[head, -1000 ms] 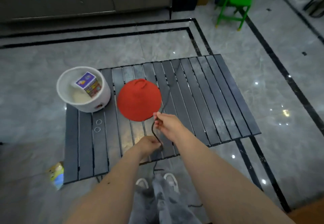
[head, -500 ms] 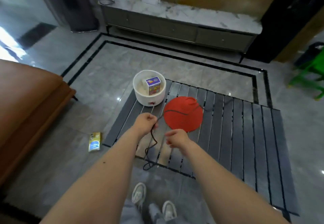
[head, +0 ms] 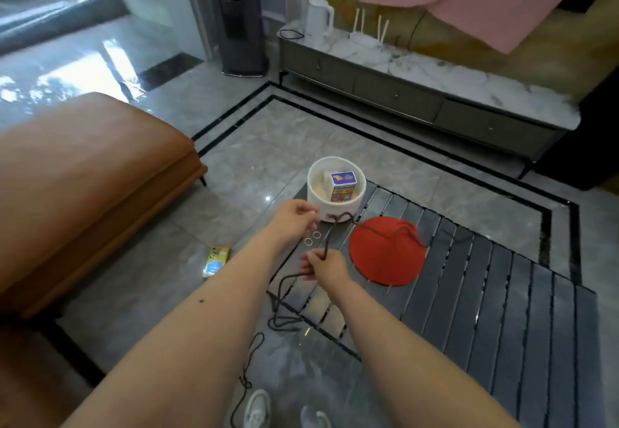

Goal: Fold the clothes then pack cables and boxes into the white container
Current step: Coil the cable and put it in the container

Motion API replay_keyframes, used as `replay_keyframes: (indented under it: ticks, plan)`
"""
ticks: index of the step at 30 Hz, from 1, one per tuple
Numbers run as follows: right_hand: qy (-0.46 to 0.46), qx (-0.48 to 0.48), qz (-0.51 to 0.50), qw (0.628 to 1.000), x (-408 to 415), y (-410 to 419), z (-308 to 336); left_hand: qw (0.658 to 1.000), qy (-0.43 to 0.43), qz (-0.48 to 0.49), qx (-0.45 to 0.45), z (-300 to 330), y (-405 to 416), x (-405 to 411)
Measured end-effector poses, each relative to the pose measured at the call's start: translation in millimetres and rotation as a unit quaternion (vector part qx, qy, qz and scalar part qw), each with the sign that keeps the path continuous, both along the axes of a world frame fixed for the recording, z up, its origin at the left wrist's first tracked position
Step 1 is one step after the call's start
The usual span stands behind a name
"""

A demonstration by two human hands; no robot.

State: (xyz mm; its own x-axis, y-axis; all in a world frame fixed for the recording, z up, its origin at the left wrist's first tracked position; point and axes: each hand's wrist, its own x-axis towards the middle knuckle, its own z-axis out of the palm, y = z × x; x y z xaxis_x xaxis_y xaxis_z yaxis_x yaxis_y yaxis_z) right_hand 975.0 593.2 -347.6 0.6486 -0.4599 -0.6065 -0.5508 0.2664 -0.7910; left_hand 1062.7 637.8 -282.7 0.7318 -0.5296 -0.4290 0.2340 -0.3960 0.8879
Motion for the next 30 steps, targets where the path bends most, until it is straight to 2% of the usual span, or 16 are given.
replay_keyframes:
  ticks: [4, 6, 8, 11, 15, 18, 20, 22, 24, 26, 30]
  plan:
    - [-0.057, 0.053, -0.076, 0.994, 21.3, 8.1, 16.4, 0.990, -0.041, 0.056, 0.124, -29.3, 47.8, 21.4]
    - [-0.084, 0.083, -0.119, 0.986, 34.0, 12.0, 26.3, 0.973, -0.068, 0.009, 0.219, -42.4, 75.0, 29.5]
    - [-0.113, 0.117, -0.153, 0.975, 47.1, 17.6, 37.2, 0.956, -0.057, -0.069, 0.279, -48.7, 95.1, 33.7]
    - [-0.153, 0.166, -0.181, 0.957, 63.1, 24.9, 52.4, 0.955, -0.042, -0.081, 0.283, -53.4, 105.4, 39.1]
    - [-0.190, 0.207, -0.207, 0.937, 82.4, 26.2, 69.4, 0.932, -0.157, 0.005, 0.326, -38.7, 112.9, 60.9]
    - [-0.221, 0.202, -0.194, 0.934, 86.7, 20.1, 81.4, 0.938, -0.199, 0.045, 0.280, -20.4, 112.5, 78.2]
    - [-0.199, 0.166, -0.130, 0.957, 84.1, 20.3, 84.2, 0.946, -0.223, 0.058, 0.227, -4.3, 108.5, 87.3]
    - [-0.124, 0.102, -0.057, 0.985, 80.1, 21.1, 78.2, 0.956, -0.229, 0.058, 0.171, 7.6, 103.4, 93.4]
    - [-0.052, 0.014, 0.021, 0.998, 77.8, 28.4, 73.4, 0.970, -0.210, 0.041, 0.113, 17.0, 98.2, 96.6]
    - [-0.016, -0.068, 0.069, 0.995, 81.5, 36.1, 67.4, 0.981, -0.179, 0.030, 0.075, 26.6, 95.8, 99.1]
    - [-0.007, -0.223, 0.118, 0.968, 99.1, 46.8, 66.4, 0.984, -0.174, -0.016, 0.045, 43.9, 94.9, 105.0]
